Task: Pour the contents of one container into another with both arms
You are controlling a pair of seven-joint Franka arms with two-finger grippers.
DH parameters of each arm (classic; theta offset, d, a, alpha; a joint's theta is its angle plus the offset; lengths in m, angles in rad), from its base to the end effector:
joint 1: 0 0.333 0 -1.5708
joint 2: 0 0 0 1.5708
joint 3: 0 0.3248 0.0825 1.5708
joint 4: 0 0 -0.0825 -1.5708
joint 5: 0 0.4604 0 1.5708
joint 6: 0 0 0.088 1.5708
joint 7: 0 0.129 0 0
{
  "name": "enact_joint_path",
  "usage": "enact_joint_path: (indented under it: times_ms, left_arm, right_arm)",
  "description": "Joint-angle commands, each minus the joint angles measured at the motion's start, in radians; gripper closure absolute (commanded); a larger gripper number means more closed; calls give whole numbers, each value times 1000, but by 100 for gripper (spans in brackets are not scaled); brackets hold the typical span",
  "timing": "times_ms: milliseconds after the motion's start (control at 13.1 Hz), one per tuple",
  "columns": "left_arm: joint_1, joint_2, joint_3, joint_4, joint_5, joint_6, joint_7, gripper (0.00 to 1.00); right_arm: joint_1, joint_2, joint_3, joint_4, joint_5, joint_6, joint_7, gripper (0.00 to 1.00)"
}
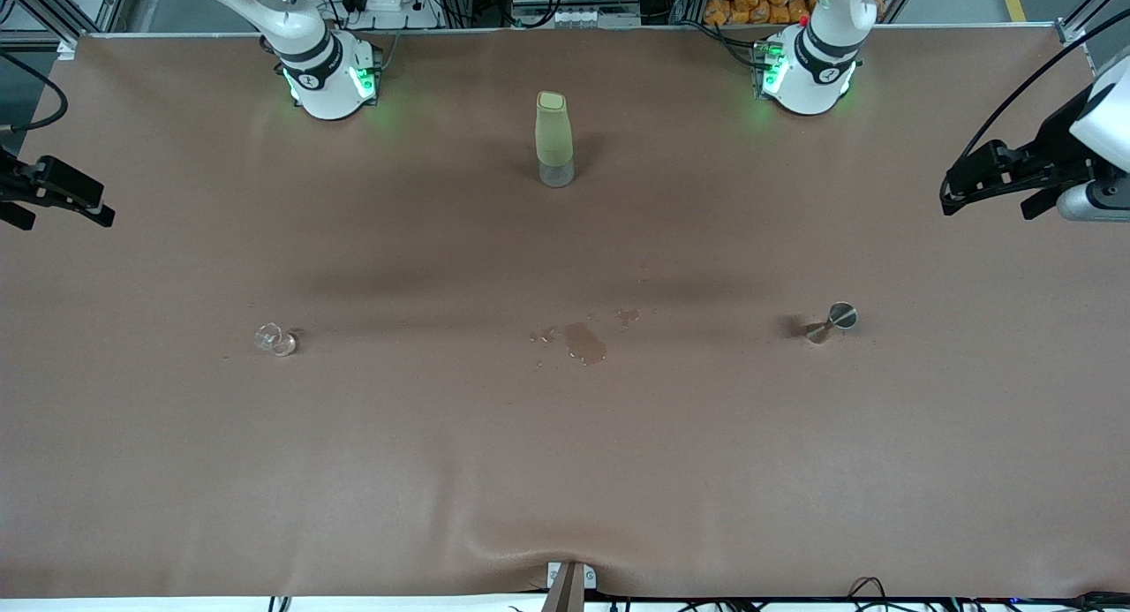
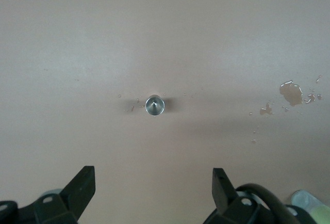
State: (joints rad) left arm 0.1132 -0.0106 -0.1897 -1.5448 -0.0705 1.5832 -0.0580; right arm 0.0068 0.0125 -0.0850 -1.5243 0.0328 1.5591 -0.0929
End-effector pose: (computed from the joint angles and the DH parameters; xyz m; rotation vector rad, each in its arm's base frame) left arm 0.6278 -0.0578 0.6336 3.0691 -0.0297 0.0677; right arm 0.6331 -0.0450 0.6279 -3.1115 -0.0241 -0.0389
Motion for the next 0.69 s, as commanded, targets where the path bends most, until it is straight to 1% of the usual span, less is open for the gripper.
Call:
enact_joint_path:
  times_ms: [0, 76, 305, 611]
  left_arm:
    - [8, -12, -10, 9, -8, -11, 12, 0]
    - [5, -9, -10, 23, -2, -11, 9, 0]
    - [8, -9, -11, 32, -2, -40, 12, 0]
    - [5, -11, -11, 22, 9, -85, 12, 0]
  right_arm:
    - [-7, 18, -4, 27, 3, -8, -10, 0]
    - [-14, 18, 1, 27, 3, -8, -11, 0]
    - [-62, 20, 56, 26, 3, -10, -10, 0]
    - [-57, 18, 57, 26, 1, -11, -10, 0]
